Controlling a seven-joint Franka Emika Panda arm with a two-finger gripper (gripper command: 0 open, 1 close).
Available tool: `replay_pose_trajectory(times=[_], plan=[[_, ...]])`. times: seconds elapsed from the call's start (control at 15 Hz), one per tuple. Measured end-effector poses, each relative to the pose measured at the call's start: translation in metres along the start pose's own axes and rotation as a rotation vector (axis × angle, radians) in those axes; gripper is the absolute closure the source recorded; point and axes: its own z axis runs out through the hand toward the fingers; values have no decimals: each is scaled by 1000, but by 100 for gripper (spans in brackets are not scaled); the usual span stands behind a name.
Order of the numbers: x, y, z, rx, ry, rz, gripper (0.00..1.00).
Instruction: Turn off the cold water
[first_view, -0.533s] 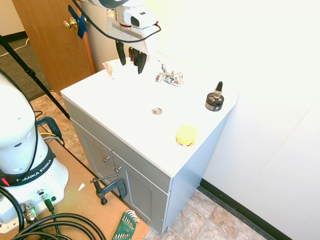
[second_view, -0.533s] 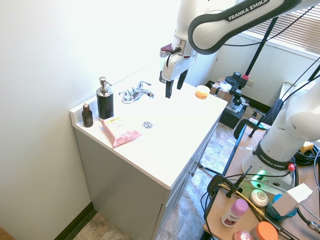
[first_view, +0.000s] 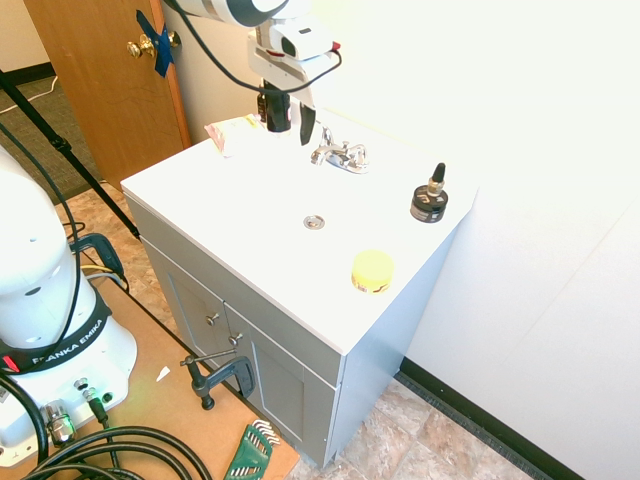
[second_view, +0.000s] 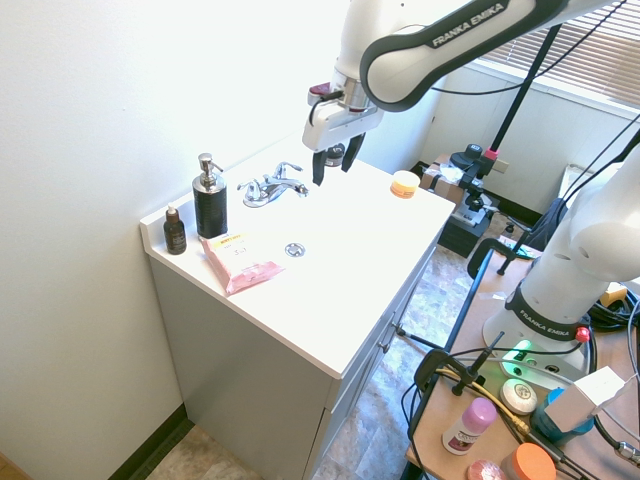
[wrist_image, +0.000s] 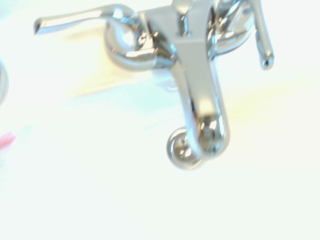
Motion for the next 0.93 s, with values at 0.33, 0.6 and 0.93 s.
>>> replay_pose_trajectory(times=[0.33, 0.6, 0.93], plan=[[65, -27, 51, -42, 71, 124, 0], [90, -32, 72, -59, 85, 155, 0], [120, -38, 78, -65, 131, 181, 0]])
